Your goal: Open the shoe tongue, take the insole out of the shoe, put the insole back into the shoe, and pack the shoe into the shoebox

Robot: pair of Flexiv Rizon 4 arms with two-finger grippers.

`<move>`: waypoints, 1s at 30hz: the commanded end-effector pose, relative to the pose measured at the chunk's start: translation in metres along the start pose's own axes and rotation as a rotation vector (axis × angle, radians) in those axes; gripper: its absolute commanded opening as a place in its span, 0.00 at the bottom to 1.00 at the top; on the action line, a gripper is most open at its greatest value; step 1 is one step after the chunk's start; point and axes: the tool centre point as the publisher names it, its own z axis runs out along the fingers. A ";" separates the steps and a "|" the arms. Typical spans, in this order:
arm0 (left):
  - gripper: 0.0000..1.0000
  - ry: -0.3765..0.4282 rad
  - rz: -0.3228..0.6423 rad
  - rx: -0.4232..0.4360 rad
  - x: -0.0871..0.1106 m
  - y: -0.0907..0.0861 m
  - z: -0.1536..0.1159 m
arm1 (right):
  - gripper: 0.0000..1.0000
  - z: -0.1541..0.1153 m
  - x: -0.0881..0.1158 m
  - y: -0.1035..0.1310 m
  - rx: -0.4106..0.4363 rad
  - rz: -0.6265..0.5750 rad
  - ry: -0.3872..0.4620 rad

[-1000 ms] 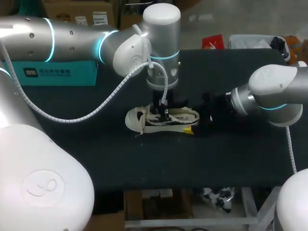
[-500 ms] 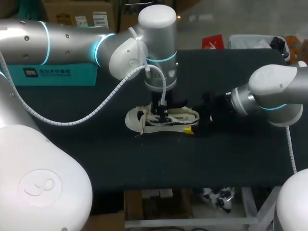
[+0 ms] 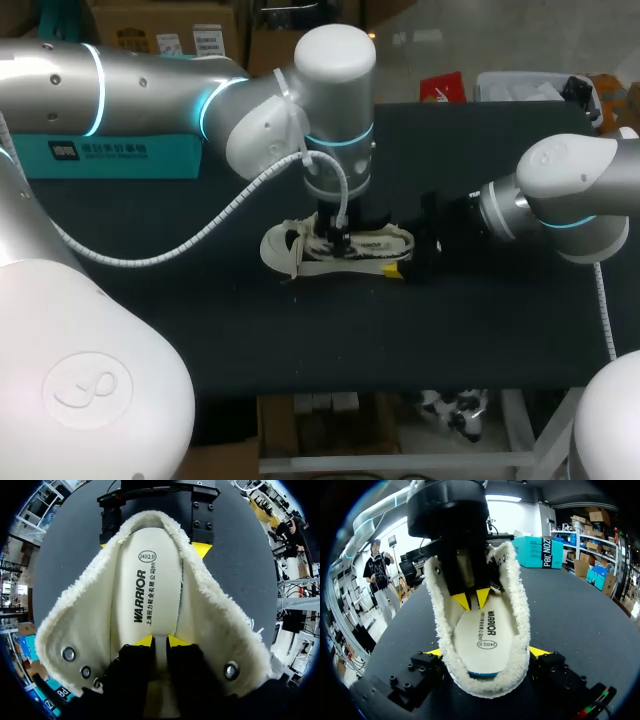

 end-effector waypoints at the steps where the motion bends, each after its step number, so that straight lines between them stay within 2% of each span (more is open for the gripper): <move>1: 0.16 -0.035 0.000 0.010 -0.008 0.002 0.053 | 0.00 0.004 -0.001 -0.004 -0.003 0.000 0.001; 11: 0.18 -0.137 0.009 0.017 -0.034 0.000 0.064 | 0.00 0.004 -0.001 -0.004 -0.003 0.000 0.001; 16: 0.14 -0.156 0.022 0.018 -0.042 -0.003 0.067 | 0.00 0.004 -0.001 -0.004 -0.003 0.000 0.001; 19: 0.15 -0.172 0.021 0.020 -0.045 -0.003 0.068 | 0.00 0.004 -0.001 -0.004 -0.003 0.000 0.001; 23: 0.05 -0.194 0.016 0.021 -0.050 -0.006 0.070 | 0.00 0.004 -0.001 -0.004 -0.003 0.000 0.001; 27: 0.00 -0.189 0.026 0.032 -0.057 -0.008 0.069 | 0.00 0.004 -0.001 -0.004 -0.003 0.000 0.001; 30: 0.00 -0.183 0.029 0.043 -0.059 -0.010 0.064 | 0.00 0.004 -0.001 -0.004 -0.003 0.000 0.001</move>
